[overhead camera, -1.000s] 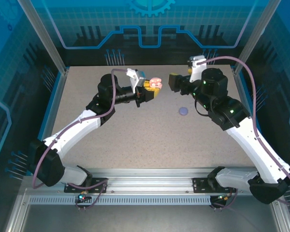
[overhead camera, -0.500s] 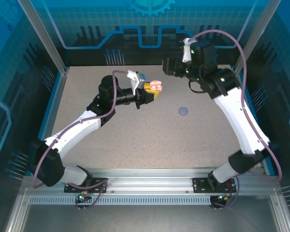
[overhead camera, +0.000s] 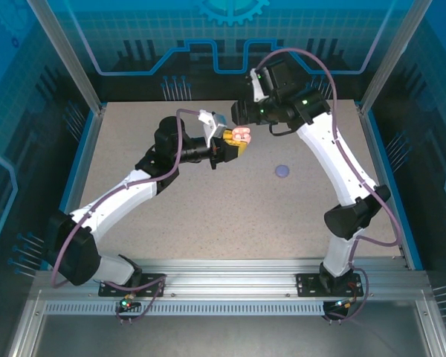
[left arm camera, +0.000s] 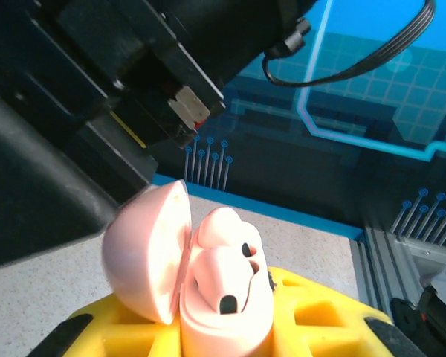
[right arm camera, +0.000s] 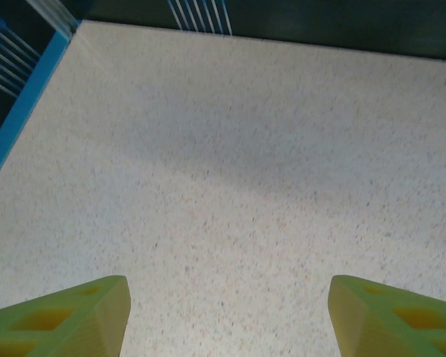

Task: Insert wireless bluetooth earbuds into charging case

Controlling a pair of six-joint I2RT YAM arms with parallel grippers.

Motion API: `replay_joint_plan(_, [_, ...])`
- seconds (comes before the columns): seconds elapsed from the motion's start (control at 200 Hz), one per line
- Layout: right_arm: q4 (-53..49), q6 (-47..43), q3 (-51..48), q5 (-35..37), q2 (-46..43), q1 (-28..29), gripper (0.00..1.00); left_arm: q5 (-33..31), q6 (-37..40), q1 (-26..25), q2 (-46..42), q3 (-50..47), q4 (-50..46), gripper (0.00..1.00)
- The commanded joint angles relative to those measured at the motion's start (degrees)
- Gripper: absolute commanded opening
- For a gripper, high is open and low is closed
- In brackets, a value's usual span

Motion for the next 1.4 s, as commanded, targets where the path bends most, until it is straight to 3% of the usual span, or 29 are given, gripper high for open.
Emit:
replay_joint_plan(0.0, [-1.3, -1.2, -5.9, -0.7, -5.8, 2.6, 0.71, -2.6, -0.6, -0.3, 0.6, 1.6, 2.1, 0.0])
replay_joint_plan(0.205, [2.5, 3.2, -17.2, 3.7, -16.0, 3.7, 0.69, -3.8, -1.1, -0.4, 1.8, 1.8, 2.5, 0.0])
replay_joint_plan(0.37, [6.0, 6.9, -21.9, 3.1, -20.0, 0.1, 0.68, -4.1, -1.8, -0.3, 2.3, 1.5, 2.9, 0.0])
replay_joint_plan(0.625, [8.3, 12.6, -31.8, 5.7, -23.8, -6.7, 0.75, -7.3, -2.9, -0.4, 4.8, -0.3, 2.6, 0.0])
replay_joint_plan(0.86, [14.5, 16.0, -51.3, 6.8, -31.2, -10.9, 0.77, -9.9, -13.8, -0.3, 15.6, -1.3, 3.0, 0.0])
replay_joint_plan(1.0, [16.7, 16.9, -60.0, 7.0, -35.6, -12.0, 0.77, -9.2, -21.4, -0.3, 24.1, 3.2, -1.6, 0.0])
replay_joint_plan(1.246, [17.8, 18.0, -66.0, 6.6, -40.0, -13.3, 0.77, -7.1, -35.3, -0.4, 36.3, 12.2, -5.3, 0.0])
replay_joint_plan(1.391, [17.8, 18.0, -66.9, 6.4, -41.5, -13.6, 0.78, -6.3, -40.8, -0.4, 42.7, 19.8, -11.1, 0.06])
